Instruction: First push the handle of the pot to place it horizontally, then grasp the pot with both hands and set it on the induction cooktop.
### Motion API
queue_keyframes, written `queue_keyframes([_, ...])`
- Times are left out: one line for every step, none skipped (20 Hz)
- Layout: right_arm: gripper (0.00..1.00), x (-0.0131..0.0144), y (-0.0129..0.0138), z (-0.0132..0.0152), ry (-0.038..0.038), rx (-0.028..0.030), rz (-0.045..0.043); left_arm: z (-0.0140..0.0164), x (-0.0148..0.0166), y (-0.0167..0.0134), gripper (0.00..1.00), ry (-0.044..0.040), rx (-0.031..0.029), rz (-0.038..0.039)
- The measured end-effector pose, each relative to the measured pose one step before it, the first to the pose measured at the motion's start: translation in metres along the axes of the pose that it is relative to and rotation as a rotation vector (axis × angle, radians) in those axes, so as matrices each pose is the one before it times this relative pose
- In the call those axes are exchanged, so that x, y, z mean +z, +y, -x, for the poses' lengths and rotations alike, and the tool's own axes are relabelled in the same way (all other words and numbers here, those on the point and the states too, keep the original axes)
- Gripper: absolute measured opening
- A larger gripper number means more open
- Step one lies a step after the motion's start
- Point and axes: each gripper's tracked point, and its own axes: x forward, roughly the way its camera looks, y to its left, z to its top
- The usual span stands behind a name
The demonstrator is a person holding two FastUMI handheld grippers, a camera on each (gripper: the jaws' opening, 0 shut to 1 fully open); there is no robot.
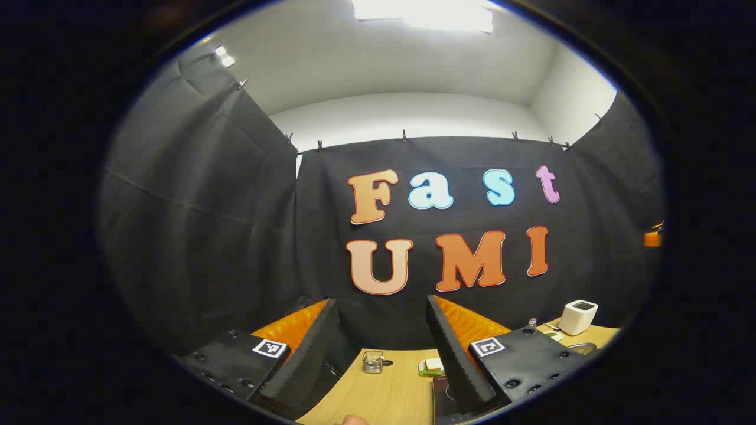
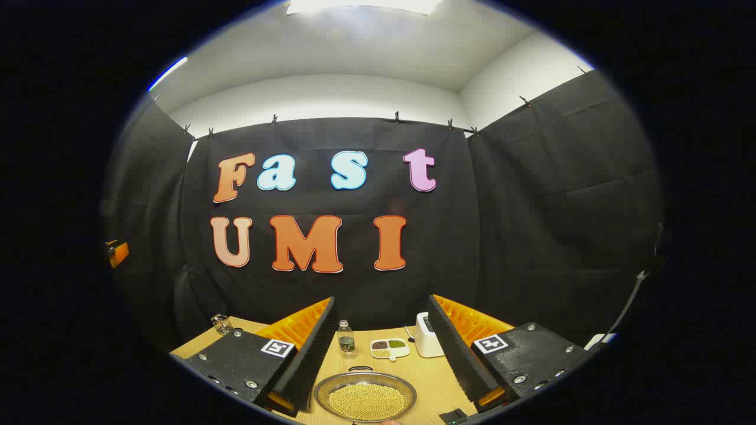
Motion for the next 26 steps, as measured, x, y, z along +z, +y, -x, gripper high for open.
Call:
queue_keyframes([0.95, -0.00036, -0.00037, -0.00145, 0.00151, 0.00021, -0.00338, -0.00157, -0.00061, -0.00072, 0.98, 0.0023, -0.00064, 0.00455])
queue_keyframes([0.94, -0.00142, -0.00077, -0.00146, 0.00154, -0.00149, 0.00045, 0.00093, -0.00059, 0.0005, 0.98, 0.00202, -0.00158, 0.00274])
queue_keyframes([0.95, -0.00007, -0.00124, -0.00074, 0.00155, -0.00646, 0.00312, 0.00063, 0.00101, -0.00124, 0.98, 0.0002, -0.00433, -0.00005])
queue_keyframes([0.95, 0.00017, -0.00202, -0.00245, -0.00108, -0.00722, 0.00458, 0.00037, 0.00066, -0.00095, 0.98, -0.00233, -0.00354, -0.00221])
queue_keyframes([0.95, -0.00009, -0.0011, -0.00227, -0.00303, -0.00678, 0.00342, -0.00092, 0.00127, -0.00021, 0.98, -0.00348, -0.00231, -0.00314])
queue_keyframes([0.95, 0.0007, -0.00027, -0.00098, -0.00209, -0.00536, 0.00313, -0.00131, 0.00129, 0.00017, 0.98, -0.00104, 0.00137, -0.00331])
queue_keyframes([0.95, 0.00003, 0.00016, -0.00114, -0.00052, -0.00163, 0.00292, -0.0019, -0.0006, 0.00097, 0.98, 0.00171, 0.00431, -0.00255])
queue_keyframes([0.95, -0.00076, 0.00152, -0.00108, -0.00018, 0.00089, 0.00007, -0.0012, 0.00006, 0.00007, 0.98, 0.00301, 0.00216, -0.00164])
queue_keyframes([0.95, -0.0002, 0.00039, -0.00142, 0.00176, -0.00163, 0.00159, 0.00013, -0.00131, -0.00017, 0.98, 0.00426, 0.00239, -0.00176])
queue_keyframes([0.95, -0.00096, -0.00051, -0.00132, 0.00135, 0.00053, 0.0048, -0.00068, -0.00074, 0.00004, 0.98, 0.0039, 0.00165, -0.00107])
queue_keyframes([0.95, -0.00122, 0.00061, -0.00099, 0.00116, 0.00107, 0.00536, -0.00059, -0.00084, 0.00027, 0.98, 0.00163, 0.0009, -0.00086])
queue_keyframes([0.95, -0.00048, 0.00138, -0.00066, 0.00083, 0.00097, 0.00466, -0.00016, 0.00032, 0.00042, 0.97, 0.00014, 0.00405, 0.00021])
queue_keyframes([0.95, -0.00026, 0.00127, -0.00051, 0.00019, 0.00265, 0.00494, -0.00035, 0.00033, 0.00022, 0.98, -0.00067, 0.00018, 0.0011])
queue_keyframes([0.95, -0.00081, 0.00177, -0.00097, 0.00176, 0.00308, 0.00392, -0.00184, 0.00057, -0.00063, 0.98, -0.00052, 0.00124, 0.00051])
queue_keyframes([0.95, -0.00094, 0.00126, -0.00121, 0.0029, 0.00405, 0.0012, -0.00073, 0.00036, -0.00054, 0.98, 0.00022, -0.00008, -0.00047])
queue_keyframes([0.95, -0.00175, 0.00013, -0.00041, 0.00347, 0.00474, -0.00159, -0.00057, 0.00015, -0.0015, 0.98, -0.00062, -0.00357, 0.00002])
queue_keyframes([0.95, -0.00171, 0.0016, -0.00013, 0.00298, 0.00459, -0.00369, 0.00325, 0.0016, -0.00207, 0.98, -0.00015, -0.00297, -0.00047])
queue_keyframes([0.95, -0.00079, 0.00005, -0.00065, 0.00029, 0.00216, -0.00545, 0.00088, 0.0006, -0.00146, 0.98, -0.00085, -0.00491, 0.00022])
queue_keyframes([0.95, -0.00099, -0.00002, -0.00054, -0.00159, 0.00556, -0.00575, -0.00043, 0.00054, -0.00135, 0.98, -0.0027, -0.00531, 0.00133])
queue_keyframes([0.95, -0.00069, 0.0006, -0.00064, 0.00203, 0.00207, -0.00299, -0.00069, 0.00044, -0.00028, 0.98, -0.00161, -0.00033, 0.00152])
queue_keyframes([0.94, -0.00302, -0.00095, -0.00098, 0.00315, 0.00291, -0.00241, 0.00226, 0.00033, 0.00123, 0.98, -0.00085, 0.00201, -0.00041])
queue_keyframes([0.94, -0.00416, 0.00018, -0.00098, 0.00827, 0.00211, 0.00077, -0.0002, 0.00052, 0.00248, 0.98, -0.00129, 0.00575, -0.00131])
queue_keyframes([0.94, -0.00583, -0.00088, -0.00019, 0.01247, 0.00045, 0.00402, -0.00125, 0.00056, 0.00207, 0.98, 0.00038, 0.00564, -0.00192])
queue_keyframes([0.92, -0.00468, -0.00013, -0.0019, 0.01387, -0.00047, 0.00716, 0.0011, -0.00037, 0.00036, 0.98, 0.00133, -0.00021, 0.00223])
queue_keyframes([0.92, -0.00543, 0.00087, -0.00035, 0.01346, 0.00194, 0.00654, 0.00251, -0.00131, -0.00266, 0.96, 0.0039, -0.00357, 0.00412])
queue_keyframes([0.88, -0.00396, 0.00203, -0.00022, 0.01203, 0.00543, 0.00295, 0.00213, -0.00059, -0.00326, 0.98, 0.0027, -0.00837, 0.00357])
